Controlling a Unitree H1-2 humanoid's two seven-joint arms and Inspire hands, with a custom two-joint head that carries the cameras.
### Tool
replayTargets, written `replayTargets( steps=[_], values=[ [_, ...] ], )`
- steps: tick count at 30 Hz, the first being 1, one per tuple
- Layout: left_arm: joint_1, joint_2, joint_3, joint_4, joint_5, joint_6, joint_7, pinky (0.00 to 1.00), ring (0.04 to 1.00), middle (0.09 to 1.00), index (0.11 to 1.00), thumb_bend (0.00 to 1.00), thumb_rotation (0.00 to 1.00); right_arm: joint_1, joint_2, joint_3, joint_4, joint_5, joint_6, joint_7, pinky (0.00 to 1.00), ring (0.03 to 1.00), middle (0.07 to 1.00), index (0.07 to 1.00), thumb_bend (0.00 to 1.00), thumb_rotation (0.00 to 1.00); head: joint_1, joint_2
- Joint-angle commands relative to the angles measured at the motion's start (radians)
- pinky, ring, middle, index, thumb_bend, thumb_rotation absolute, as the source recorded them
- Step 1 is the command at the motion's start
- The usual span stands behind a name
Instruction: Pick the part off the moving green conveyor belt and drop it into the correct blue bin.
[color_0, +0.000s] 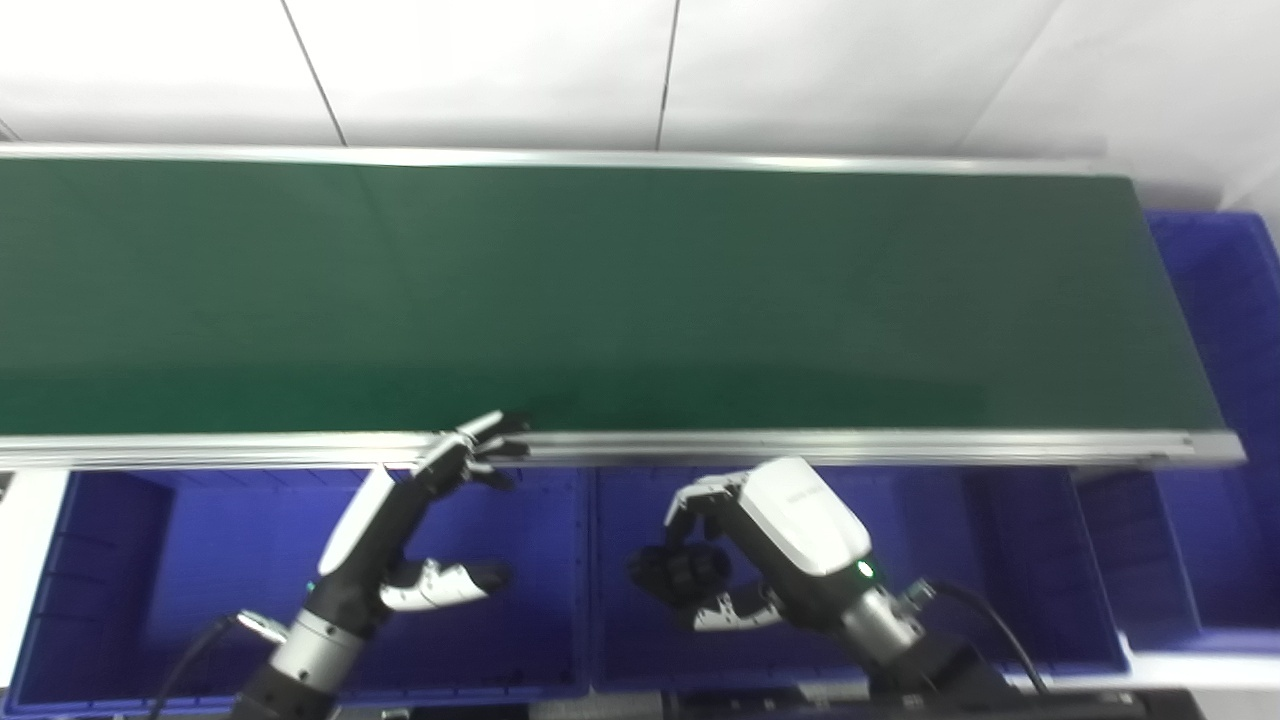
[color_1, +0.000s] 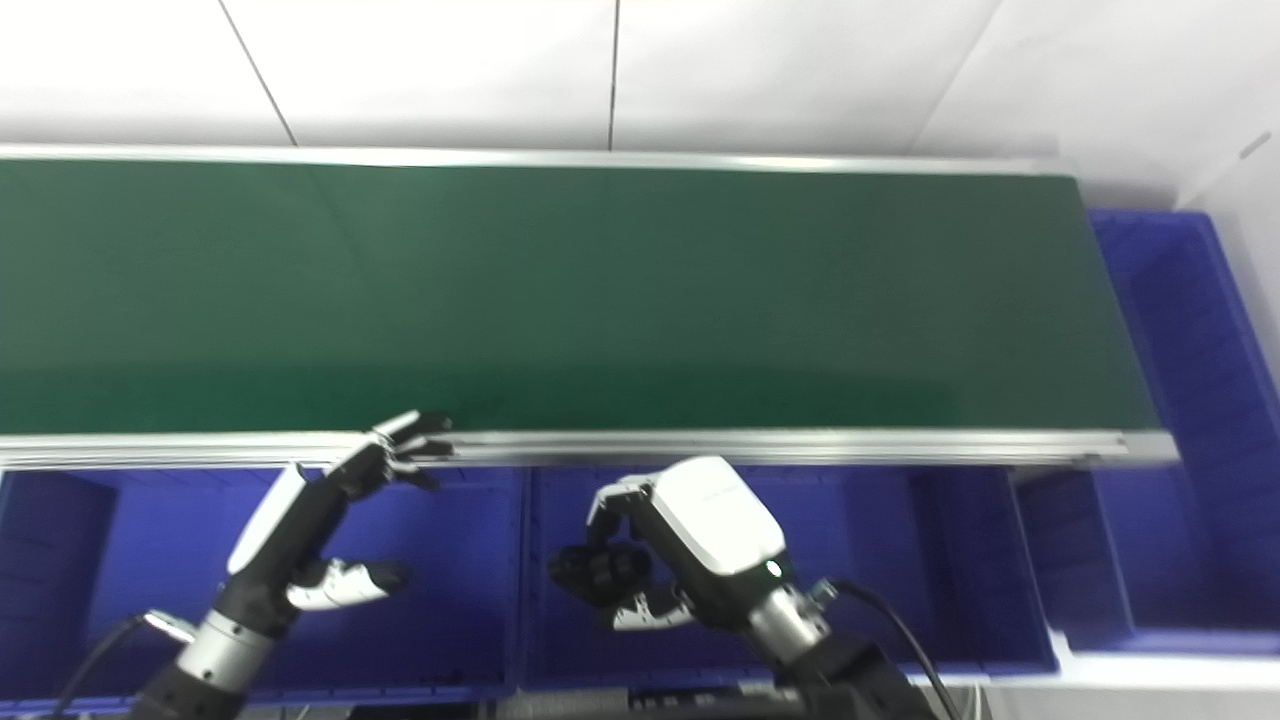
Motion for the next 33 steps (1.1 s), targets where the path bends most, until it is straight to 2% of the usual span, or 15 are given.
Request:
replayTargets(
  steps=[1, 2, 3, 4, 6, 8, 13, 16, 18, 24, 26, 29, 32, 33],
  values=[
    [0.004, -0.008, 0.016, -0.038, 0.0, -0.034, -0.018, 0.62, 0.771, 0.857, 0.855, 0.71, 0.75, -0.014, -0.005, 0.012, -0.019, -0.043, 0.037, 0.05, 0.38, 0.437, 0.561, 0.496, 0.49, 0.0, 0.003, 0.001],
    [0.005, -0.01, 0.021, -0.038, -0.001, -0.034, -0.023, 0.61, 0.77, 0.859, 0.855, 0.71, 0.75, -0.022, -0.005, 0.02, -0.024, -0.075, 0.062, 0.093, 0.56, 0.606, 0.675, 0.497, 0.5, 0.09, 0.003, 0.001],
    [0.007, -0.014, 0.026, -0.039, -0.004, -0.034, -0.029, 0.61, 0.769, 0.859, 0.855, 0.71, 0.75, -0.031, -0.004, 0.03, -0.036, -0.121, 0.089, 0.152, 0.62, 0.651, 0.702, 0.498, 0.5, 0.11, 0.006, 0.004],
    [0.011, -0.017, 0.031, -0.041, -0.008, -0.034, -0.035, 0.6, 0.764, 0.856, 0.855, 0.71, 0.75, -0.038, -0.002, 0.037, -0.05, -0.156, 0.113, 0.207, 0.72, 0.725, 0.752, 0.653, 0.49, 0.35, 0.006, 0.006],
    [0.02, -0.026, 0.043, -0.047, -0.01, -0.034, -0.046, 0.59, 0.762, 0.855, 0.856, 0.72, 0.75, -0.044, 0.001, 0.049, -0.077, -0.205, 0.141, 0.276, 0.88, 0.833, 0.826, 0.814, 0.53, 0.77, 0.004, 0.01],
    [0.03, -0.034, 0.054, -0.053, -0.017, -0.034, -0.059, 0.58, 0.758, 0.85, 0.855, 0.72, 0.75, -0.036, 0.003, 0.05, -0.097, -0.219, 0.148, 0.279, 0.96, 0.892, 0.867, 0.863, 0.58, 0.93, 0.003, 0.009],
    [0.04, -0.04, 0.069, -0.057, -0.002, -0.034, -0.068, 0.59, 0.755, 0.846, 0.85, 0.72, 0.76, 0.006, 0.029, 0.027, -0.14, -0.21, 0.164, 0.255, 1.0, 0.968, 0.934, 0.897, 0.61, 0.92, 0.006, 0.007],
    [0.044, -0.038, 0.07, -0.053, -0.009, -0.034, -0.074, 0.61, 0.769, 0.849, 0.849, 0.72, 0.76, 0.055, 0.066, -0.008, -0.186, -0.155, 0.179, 0.223, 1.0, 0.996, 0.983, 0.927, 0.61, 0.87, 0.017, 0.001],
    [0.046, -0.036, 0.069, -0.052, -0.009, -0.034, -0.073, 0.61, 0.773, 0.847, 0.848, 0.72, 0.75, 0.089, 0.093, -0.033, -0.205, -0.093, 0.169, 0.173, 0.99, 0.988, 0.981, 0.927, 0.59, 0.79, 0.02, 0.001],
    [0.061, -0.031, 0.074, -0.057, 0.0, -0.034, -0.065, 0.64, 0.773, 0.838, 0.846, 0.74, 0.77, 0.171, 0.164, -0.072, -0.251, 0.076, 0.149, 0.063, 0.94, 0.973, 0.98, 0.939, 0.53, 0.71, 0.03, 0.003],
    [0.066, -0.03, 0.075, -0.059, 0.002, -0.034, -0.066, 0.63, 0.774, 0.842, 0.848, 0.74, 0.77, 0.209, 0.198, -0.08, -0.261, 0.2, 0.143, 0.024, 0.9, 0.947, 0.962, 0.931, 0.51, 0.65, 0.039, -0.004],
    [0.069, -0.027, 0.067, -0.058, 0.005, -0.034, -0.059, 0.64, 0.774, 0.837, 0.847, 0.73, 0.77, 0.27, 0.234, -0.071, -0.266, 0.366, 0.132, -0.012, 0.83, 0.913, 0.944, 0.931, 0.51, 0.68, 0.052, -0.01],
    [0.074, -0.027, 0.063, -0.059, 0.015, -0.034, -0.051, 0.66, 0.78, 0.837, 0.844, 0.73, 0.77, 0.307, 0.247, -0.043, -0.25, 0.446, 0.109, -0.039, 0.82, 0.9, 0.939, 0.94, 0.57, 0.75, 0.063, -0.024],
    [0.077, -0.027, 0.06, -0.058, 0.019, -0.034, -0.045, 0.66, 0.78, 0.836, 0.842, 0.73, 0.77, 0.312, 0.249, -0.034, -0.224, 0.479, 0.08, -0.056, 0.82, 0.899, 0.939, 0.942, 0.58, 0.77, 0.075, -0.035]
  ],
)
